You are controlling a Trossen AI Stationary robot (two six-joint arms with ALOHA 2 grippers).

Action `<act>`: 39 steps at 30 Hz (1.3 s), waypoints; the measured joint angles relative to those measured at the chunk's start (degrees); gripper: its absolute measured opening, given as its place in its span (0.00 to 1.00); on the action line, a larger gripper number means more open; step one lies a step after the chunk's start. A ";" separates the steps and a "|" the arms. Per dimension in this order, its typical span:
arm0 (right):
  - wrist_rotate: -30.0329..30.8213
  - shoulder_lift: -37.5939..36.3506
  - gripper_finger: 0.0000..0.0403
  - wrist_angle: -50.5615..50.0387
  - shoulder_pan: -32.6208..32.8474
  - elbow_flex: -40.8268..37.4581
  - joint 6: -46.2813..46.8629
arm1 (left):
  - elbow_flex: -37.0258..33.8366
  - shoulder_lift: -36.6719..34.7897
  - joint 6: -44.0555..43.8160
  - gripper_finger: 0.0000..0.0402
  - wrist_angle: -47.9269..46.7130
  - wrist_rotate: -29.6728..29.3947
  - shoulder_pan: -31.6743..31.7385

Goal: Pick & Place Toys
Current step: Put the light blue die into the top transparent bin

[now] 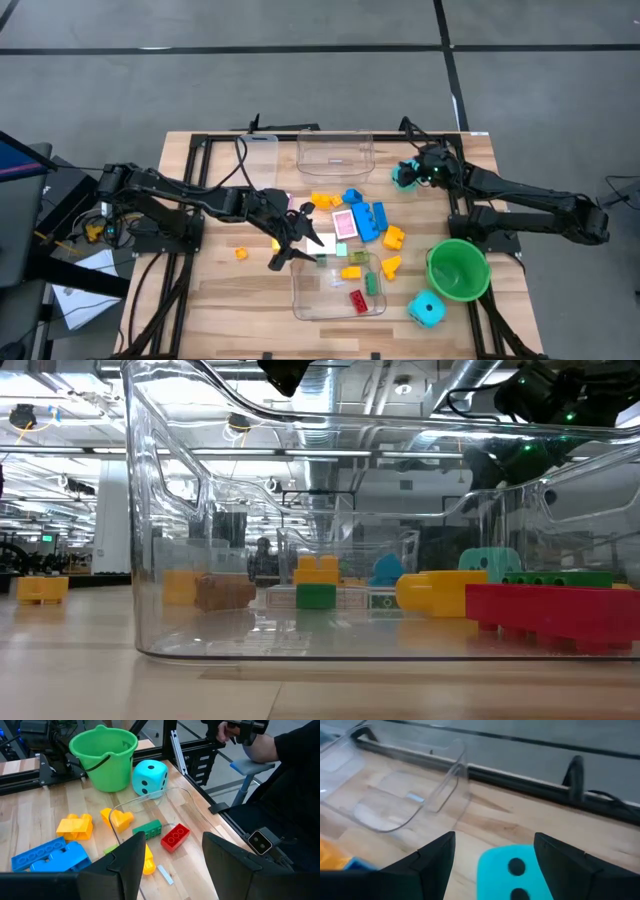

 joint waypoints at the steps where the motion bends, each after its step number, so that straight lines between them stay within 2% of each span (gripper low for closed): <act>1: 0.18 0.00 0.66 -0.09 0.00 0.00 0.20 | 0.00 0.00 0.00 0.48 0.00 0.00 0.00; 6: 0.20 0.00 0.76 -1.18 0.00 0.00 1.91 | 0.00 0.00 0.00 0.48 0.00 0.00 0.02; 12: 0.20 0.00 0.97 -1.62 0.00 0.00 1.95 | 0.00 0.00 0.00 0.48 0.00 0.00 0.00; 17: 0.21 0.00 0.95 -1.79 0.00 0.00 1.93 | 0.00 0.00 0.00 0.48 0.00 0.00 0.01; 22: 0.31 0.00 0.99 -2.33 0.00 0.00 1.99 | 0.00 0.00 0.00 0.48 0.00 0.00 0.02; 32: 4.18 0.00 0.99 -5.63 0.08 0.00 3.42 | 0.00 0.00 0.00 0.48 0.00 0.00 0.02; 39: 4.70 0.00 0.99 -7.60 3.72 0.00 4.90 | 0.00 0.00 0.00 0.48 0.00 0.00 0.01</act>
